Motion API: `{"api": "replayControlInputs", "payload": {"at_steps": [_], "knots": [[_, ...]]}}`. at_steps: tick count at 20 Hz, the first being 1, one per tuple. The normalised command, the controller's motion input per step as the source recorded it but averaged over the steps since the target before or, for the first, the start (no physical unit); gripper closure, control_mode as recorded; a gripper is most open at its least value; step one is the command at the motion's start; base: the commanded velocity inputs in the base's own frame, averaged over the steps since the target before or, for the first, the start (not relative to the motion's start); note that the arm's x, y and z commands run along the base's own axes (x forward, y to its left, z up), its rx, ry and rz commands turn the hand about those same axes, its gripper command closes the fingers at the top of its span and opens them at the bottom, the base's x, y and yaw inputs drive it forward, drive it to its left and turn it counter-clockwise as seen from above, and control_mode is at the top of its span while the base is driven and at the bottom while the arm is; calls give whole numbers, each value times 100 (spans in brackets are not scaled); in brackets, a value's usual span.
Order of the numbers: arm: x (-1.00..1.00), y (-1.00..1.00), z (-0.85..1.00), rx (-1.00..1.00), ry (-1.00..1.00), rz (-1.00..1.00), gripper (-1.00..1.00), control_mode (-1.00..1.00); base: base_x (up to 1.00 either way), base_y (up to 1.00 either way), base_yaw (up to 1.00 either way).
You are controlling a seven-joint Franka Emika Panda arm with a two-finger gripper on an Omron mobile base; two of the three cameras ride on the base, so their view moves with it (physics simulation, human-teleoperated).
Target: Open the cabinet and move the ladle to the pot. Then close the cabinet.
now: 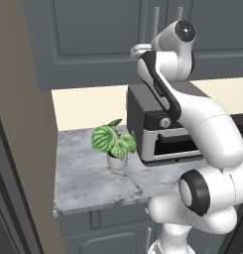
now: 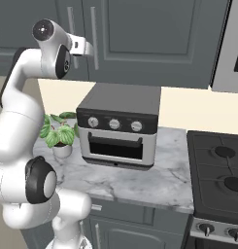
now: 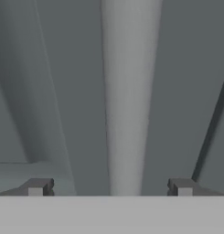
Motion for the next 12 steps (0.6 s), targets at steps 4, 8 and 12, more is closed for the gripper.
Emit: {"api": "replayControlInputs", "payload": {"at_steps": [4, 8, 12], "knots": [[26, 5, 0, 0, 0, 0, -100, -100, 0, 0, 0], [17, 20, 0, 0, -1, 0, 100, -100, 0, 0, 0], [16, 24, 0, 0, -2, 0, 100, -100, 0, 0, 0]]}}
